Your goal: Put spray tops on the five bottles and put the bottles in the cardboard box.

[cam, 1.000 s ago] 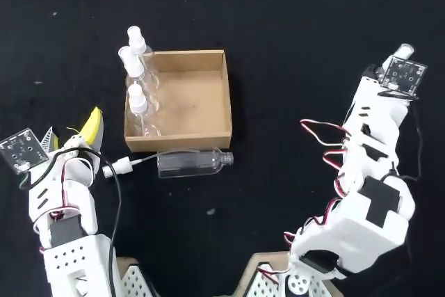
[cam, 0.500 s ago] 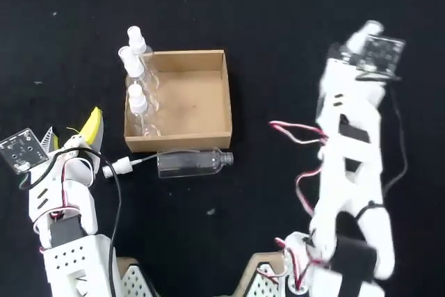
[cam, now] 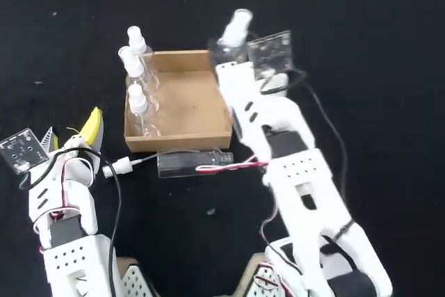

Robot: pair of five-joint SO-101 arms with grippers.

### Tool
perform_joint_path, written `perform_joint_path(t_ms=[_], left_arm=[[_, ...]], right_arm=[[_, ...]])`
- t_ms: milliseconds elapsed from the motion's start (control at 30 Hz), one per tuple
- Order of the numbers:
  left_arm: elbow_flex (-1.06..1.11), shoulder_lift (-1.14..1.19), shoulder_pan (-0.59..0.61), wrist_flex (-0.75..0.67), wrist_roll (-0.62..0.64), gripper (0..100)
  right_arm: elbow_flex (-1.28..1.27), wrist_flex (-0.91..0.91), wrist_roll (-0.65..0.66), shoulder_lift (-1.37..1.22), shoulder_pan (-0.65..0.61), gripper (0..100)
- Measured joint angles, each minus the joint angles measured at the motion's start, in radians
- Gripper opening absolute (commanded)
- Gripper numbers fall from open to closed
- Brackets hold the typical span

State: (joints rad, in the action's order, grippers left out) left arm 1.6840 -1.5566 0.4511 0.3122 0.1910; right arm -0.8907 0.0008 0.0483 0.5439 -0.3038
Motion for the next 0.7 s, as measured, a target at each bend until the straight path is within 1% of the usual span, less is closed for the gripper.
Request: perform_joint_path(t_ms=[167,233,333,533,700], left_arm=[[0.000,0.000,0.000,0.000,0.000,24],[0.000,0.000,0.000,0.000,0.000,24],[0.000,0.000,0.000,0.000,0.000,24],[0.000,0.000,0.000,0.000,0.000,24],[0.000,0.000,0.000,0.000,0.000,24]], right_arm=[[0.104,-0.003,-0.120,-0.192,-0.008,1.0],[0.135,-0.003,-0.143,-0.259,-0.008,1.0],[0.157,-0.025,-0.143,-0.339,-0.008,1.0],[0.158,-0.157,-0.084,-0.466,-0.008,1.0],[0.158,-0.183,-0.074,-0.491,-0.008,1.0]])
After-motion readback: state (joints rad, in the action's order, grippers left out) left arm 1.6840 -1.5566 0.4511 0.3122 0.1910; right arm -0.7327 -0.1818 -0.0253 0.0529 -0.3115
